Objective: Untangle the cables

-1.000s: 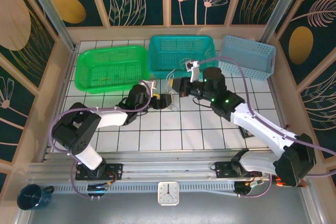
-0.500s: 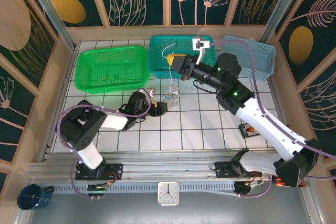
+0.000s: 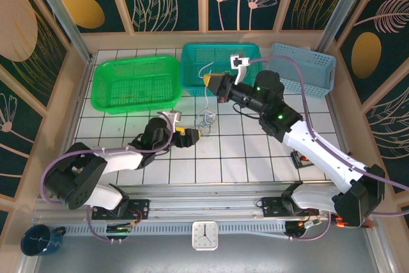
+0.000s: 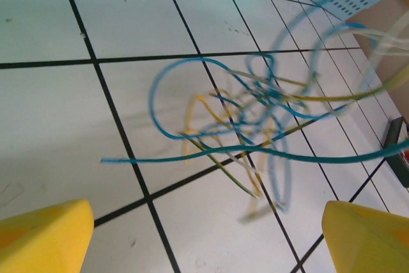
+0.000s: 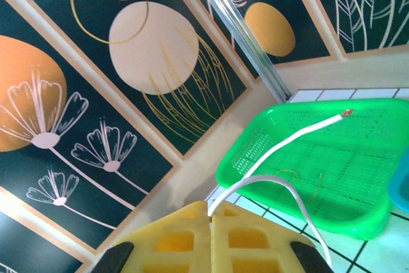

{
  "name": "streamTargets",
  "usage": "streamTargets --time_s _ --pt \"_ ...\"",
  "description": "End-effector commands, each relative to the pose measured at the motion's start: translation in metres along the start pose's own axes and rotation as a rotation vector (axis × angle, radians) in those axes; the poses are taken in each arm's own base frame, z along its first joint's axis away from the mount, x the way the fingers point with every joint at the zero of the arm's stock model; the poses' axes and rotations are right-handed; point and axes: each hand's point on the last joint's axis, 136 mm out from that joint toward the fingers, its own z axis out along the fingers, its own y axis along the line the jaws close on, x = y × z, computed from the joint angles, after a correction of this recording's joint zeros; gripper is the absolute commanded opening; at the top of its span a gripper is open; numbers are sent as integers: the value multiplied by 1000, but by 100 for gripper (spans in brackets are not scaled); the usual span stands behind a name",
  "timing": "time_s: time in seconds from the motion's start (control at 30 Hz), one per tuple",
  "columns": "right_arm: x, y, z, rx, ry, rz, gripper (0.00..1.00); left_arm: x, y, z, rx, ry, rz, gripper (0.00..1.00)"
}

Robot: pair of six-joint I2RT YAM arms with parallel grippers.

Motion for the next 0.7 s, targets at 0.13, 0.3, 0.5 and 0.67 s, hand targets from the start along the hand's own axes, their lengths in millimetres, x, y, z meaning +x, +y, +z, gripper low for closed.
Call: streamTargets --time_s 0.13,0.3,0.5,0.67 --pt "22 -23 3 53 38 -9 0 -20 -23 -19 56 -56 57 96" --pt "35 -31 5 63 67 8 0 -46 -50 -22 130 -102 113 97" --pt "40 -24 8 44 83 10 0 -78 -73 -15 184 -152 161 97" --pt "40 -11 9 23 86 1 0 -90 -86 4 239 -141 172 93"
